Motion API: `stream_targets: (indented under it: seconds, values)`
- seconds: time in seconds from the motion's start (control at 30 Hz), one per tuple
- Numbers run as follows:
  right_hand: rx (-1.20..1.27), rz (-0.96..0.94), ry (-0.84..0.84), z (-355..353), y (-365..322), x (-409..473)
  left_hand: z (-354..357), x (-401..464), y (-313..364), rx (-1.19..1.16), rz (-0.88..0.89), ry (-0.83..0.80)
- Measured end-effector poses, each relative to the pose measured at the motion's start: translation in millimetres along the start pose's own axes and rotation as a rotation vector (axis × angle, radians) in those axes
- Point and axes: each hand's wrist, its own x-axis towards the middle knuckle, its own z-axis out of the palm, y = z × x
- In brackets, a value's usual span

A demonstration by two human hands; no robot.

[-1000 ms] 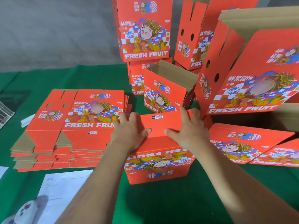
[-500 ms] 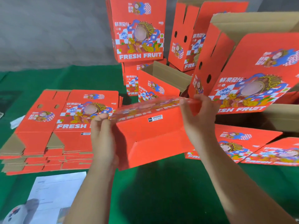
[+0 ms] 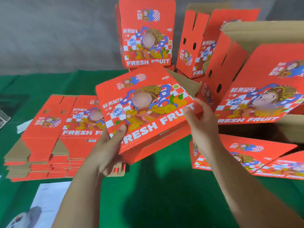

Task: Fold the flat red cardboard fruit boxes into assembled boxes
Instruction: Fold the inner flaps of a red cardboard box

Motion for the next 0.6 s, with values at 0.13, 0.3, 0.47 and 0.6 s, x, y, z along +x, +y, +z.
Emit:
stream_targets:
  seconds: [0.13, 0.3, 0.47, 0.6]
  values:
    - [-0.008, -0.163, 0.021, 5.8, -18.1, 21.7, 8.1, 13.7, 19.2, -0.064, 0.342, -0.036]
    - [-0.216, -0.241, 0.071, 17.4, -25.6, 59.8, 33.0, 53.1, 39.1, 0.098, 0.593, -0.009]
    - [-0.322, -0.315, 0.128, 31.2, -40.3, 99.1, 63.0, 94.0, 45.4, 0.139, 0.798, 0.048]
    - [-0.510, -0.237, 0.119, 41.2, -44.5, 123.6, 88.3, 152.2, 71.9, 0.465, 0.776, 0.319]
